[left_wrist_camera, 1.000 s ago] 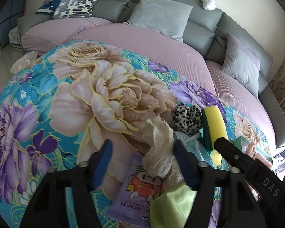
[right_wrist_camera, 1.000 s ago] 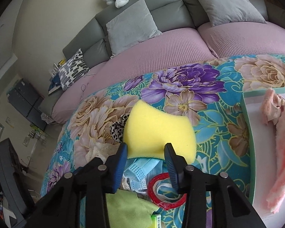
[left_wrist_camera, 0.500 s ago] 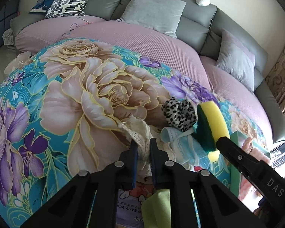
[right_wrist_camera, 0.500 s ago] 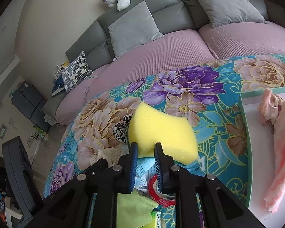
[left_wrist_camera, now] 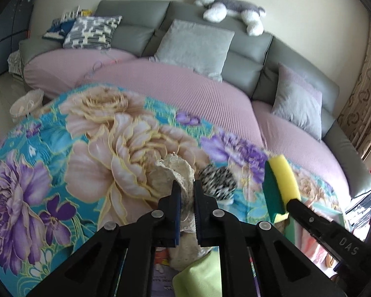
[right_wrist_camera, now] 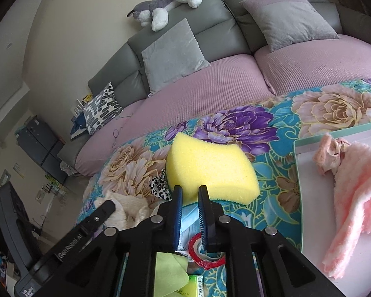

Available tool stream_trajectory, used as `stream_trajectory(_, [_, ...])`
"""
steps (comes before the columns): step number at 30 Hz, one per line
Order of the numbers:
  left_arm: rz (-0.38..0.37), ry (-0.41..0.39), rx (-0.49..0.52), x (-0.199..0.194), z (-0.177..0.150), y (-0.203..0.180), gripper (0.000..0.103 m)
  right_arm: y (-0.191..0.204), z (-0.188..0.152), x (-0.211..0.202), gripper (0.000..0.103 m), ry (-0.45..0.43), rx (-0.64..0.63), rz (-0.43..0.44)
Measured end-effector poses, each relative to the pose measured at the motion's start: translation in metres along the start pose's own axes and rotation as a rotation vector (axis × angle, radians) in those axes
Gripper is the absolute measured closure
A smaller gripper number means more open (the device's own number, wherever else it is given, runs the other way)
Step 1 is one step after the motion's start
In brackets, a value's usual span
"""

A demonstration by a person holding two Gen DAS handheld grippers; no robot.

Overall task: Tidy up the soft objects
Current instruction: 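Carry the lace cloth with the left tool into the tray while the right tool carries the sponge there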

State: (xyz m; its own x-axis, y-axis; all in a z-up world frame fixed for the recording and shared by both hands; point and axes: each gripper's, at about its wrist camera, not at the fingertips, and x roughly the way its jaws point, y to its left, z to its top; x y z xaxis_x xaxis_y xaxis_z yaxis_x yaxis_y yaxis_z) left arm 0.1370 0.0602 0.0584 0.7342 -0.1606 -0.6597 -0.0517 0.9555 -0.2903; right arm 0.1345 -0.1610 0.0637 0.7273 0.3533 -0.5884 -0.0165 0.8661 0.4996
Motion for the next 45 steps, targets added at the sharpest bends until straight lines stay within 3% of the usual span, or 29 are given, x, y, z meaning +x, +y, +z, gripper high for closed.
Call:
stream_trajectory(9, [-0.022,-0.194,0.018,-0.051,0.015,-0.007,0.094,-0.001,0.008,-0.023,0.090,-0.053,-0.018,-0.010])
stream_trajectory(13, [-0.040,-0.238,0.037,-0.063,0.018,-0.014,0.094,-0.007,0.010,-0.030,0.090,-0.065,-0.012,-0.022])
stream_trajectory(23, [-0.089,-0.259,0.130,-0.069,0.015,-0.058,0.094,-0.032,0.018,-0.067,0.090,-0.143,0.010,-0.091])
stream_trajectory(28, [-0.153,-0.280,0.204,-0.077,0.010,-0.091,0.094,-0.059,0.023,-0.093,0.090,-0.191,0.048,-0.154])
stream_trajectory(39, [-0.312,-0.217,0.369,-0.069,-0.016,-0.173,0.094,-0.125,0.031,-0.140,0.090,-0.262,0.140,-0.329])
stream_trajectory(45, [-0.386,-0.174,0.436,-0.061,-0.035,-0.209,0.094,-0.151,0.031,-0.156,0.089,-0.272,0.167,-0.384])
